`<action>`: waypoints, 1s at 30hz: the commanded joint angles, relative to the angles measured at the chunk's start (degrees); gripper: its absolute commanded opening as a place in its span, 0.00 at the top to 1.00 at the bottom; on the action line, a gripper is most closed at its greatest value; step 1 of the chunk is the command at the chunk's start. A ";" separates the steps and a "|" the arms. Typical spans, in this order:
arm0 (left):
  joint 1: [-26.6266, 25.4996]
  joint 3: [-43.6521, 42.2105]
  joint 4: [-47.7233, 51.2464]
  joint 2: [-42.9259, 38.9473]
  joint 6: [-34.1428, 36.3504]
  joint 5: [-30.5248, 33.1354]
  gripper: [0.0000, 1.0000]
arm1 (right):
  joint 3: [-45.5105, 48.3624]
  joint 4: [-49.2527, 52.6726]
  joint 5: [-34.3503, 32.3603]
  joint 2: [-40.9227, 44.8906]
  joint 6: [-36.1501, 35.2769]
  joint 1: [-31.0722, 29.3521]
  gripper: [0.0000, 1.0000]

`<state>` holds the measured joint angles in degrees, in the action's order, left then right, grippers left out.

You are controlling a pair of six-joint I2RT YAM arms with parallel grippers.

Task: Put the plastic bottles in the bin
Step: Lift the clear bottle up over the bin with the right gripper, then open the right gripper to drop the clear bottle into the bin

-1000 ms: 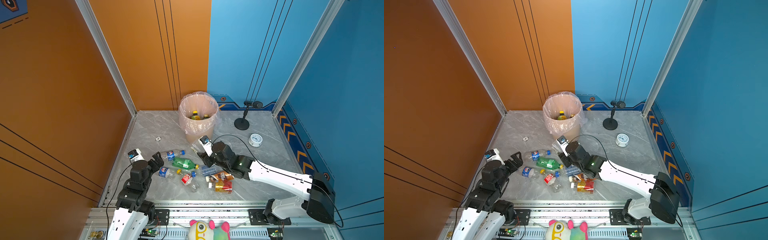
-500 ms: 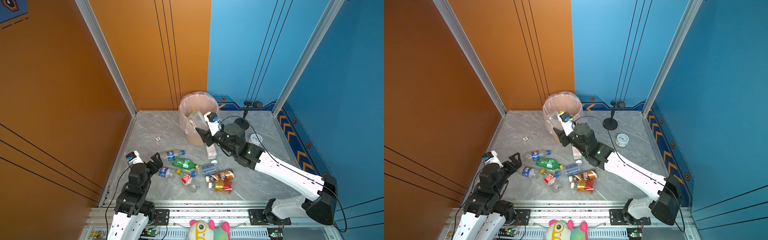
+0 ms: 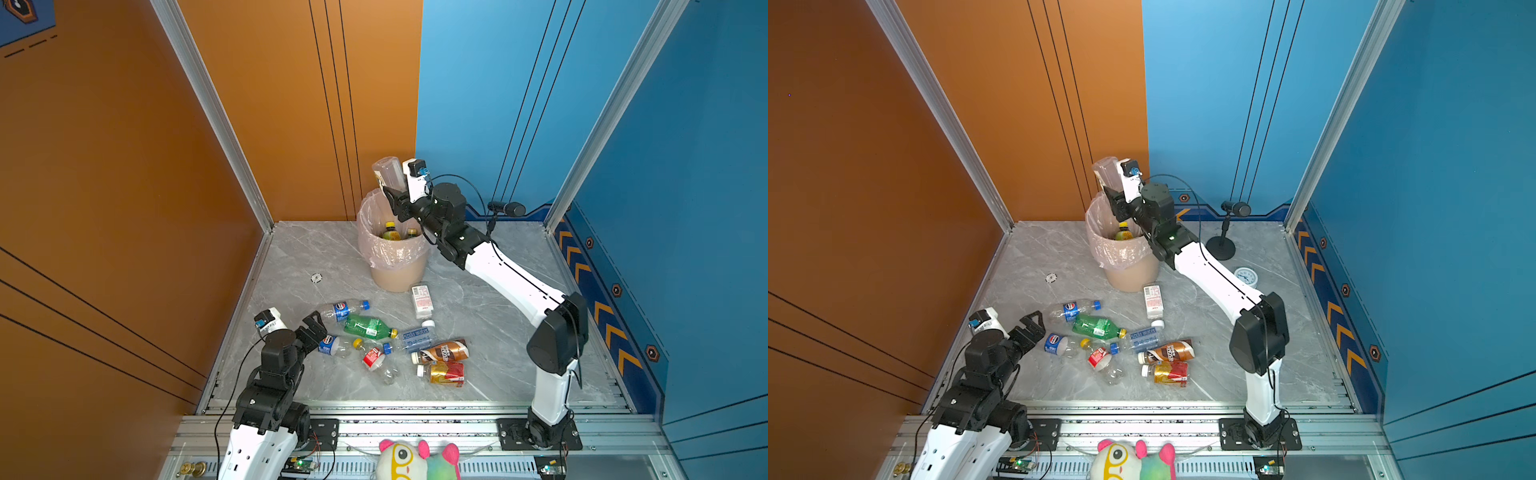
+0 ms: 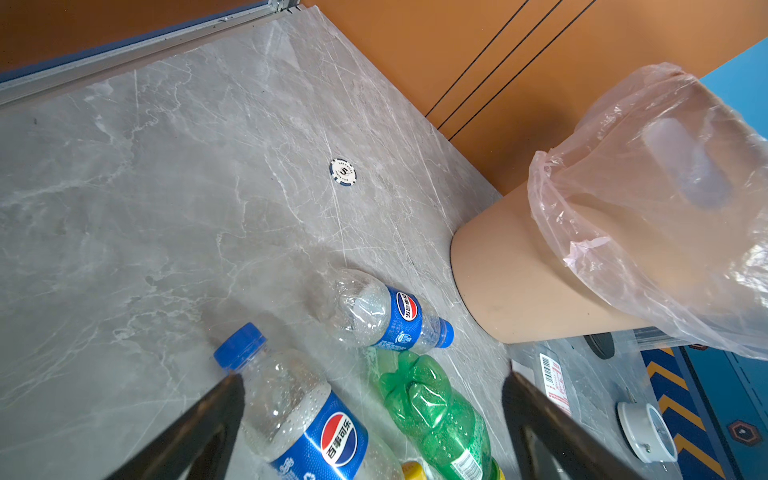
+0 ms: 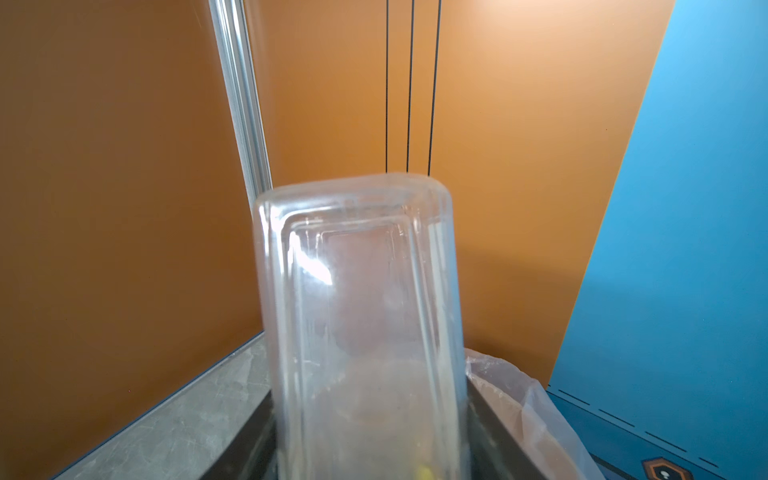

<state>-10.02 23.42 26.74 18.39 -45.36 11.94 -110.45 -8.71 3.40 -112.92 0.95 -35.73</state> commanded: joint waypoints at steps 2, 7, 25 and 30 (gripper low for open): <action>0.69 0.58 2.03 -1.72 -0.56 -0.77 0.02 | -5.71 4.61 5.03 -3.44 1.42 -0.27 0.52; 0.89 1.02 2.64 -2.18 -0.23 -0.07 0.02 | -6.62 6.92 6.68 -5.50 1.95 -0.70 0.52; 1.61 2.16 3.66 -1.50 1.06 -0.50 0.02 | -6.31 8.36 5.84 -7.61 1.26 -2.51 0.50; 1.70 1.65 5.48 -3.74 1.09 -0.06 0.02 | -4.60 6.78 4.91 -6.75 2.52 -2.60 0.44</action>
<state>-8.86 24.08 30.28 16.10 -45.23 11.94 -115.70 -0.62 9.17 -121.30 1.98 -38.11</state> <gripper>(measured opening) 0.976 0.554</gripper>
